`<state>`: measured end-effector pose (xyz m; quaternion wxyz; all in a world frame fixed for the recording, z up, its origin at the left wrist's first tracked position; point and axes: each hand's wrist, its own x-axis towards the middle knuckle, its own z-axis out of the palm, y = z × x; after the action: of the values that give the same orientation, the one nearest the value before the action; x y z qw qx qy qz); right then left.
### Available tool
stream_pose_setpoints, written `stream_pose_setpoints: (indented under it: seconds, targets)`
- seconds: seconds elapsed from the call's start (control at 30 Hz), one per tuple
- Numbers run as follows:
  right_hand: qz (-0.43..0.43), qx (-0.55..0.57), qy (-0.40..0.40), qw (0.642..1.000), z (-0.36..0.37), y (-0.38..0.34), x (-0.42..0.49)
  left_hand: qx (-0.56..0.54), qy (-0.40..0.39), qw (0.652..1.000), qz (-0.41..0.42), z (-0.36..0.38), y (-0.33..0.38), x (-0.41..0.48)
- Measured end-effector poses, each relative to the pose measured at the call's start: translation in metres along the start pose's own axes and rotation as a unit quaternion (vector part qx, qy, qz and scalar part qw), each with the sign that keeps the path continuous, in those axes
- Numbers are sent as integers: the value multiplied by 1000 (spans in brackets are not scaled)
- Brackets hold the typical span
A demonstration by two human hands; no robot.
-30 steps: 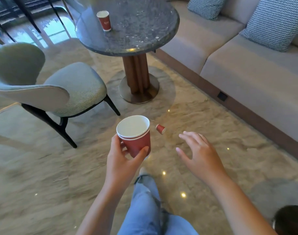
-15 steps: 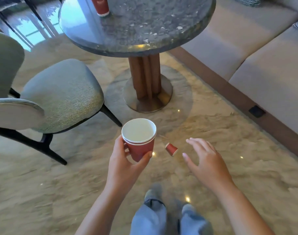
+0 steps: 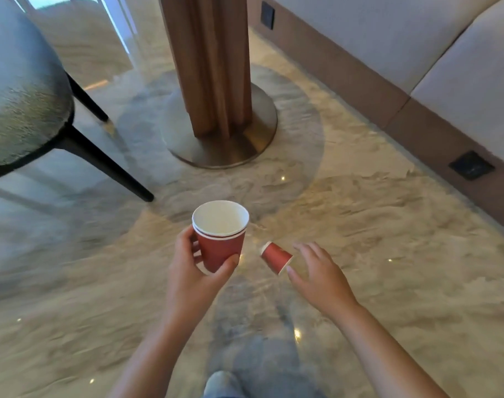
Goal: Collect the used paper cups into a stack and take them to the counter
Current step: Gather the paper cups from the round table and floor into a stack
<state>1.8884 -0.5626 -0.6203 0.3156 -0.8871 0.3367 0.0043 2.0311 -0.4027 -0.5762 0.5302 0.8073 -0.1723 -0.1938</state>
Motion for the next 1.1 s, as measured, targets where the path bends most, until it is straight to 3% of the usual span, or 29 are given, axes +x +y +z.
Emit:
stream_pose_setpoints:
  seconds: [0.5, 1.1]
  targets:
    - [2, -24, -41, 999, 148, 140, 109, 26, -43, 997, 51, 87, -170, 89]
    - [92, 140, 10, 986, 209, 176, 82, 22, -12, 999, -19, 108, -220, 72]
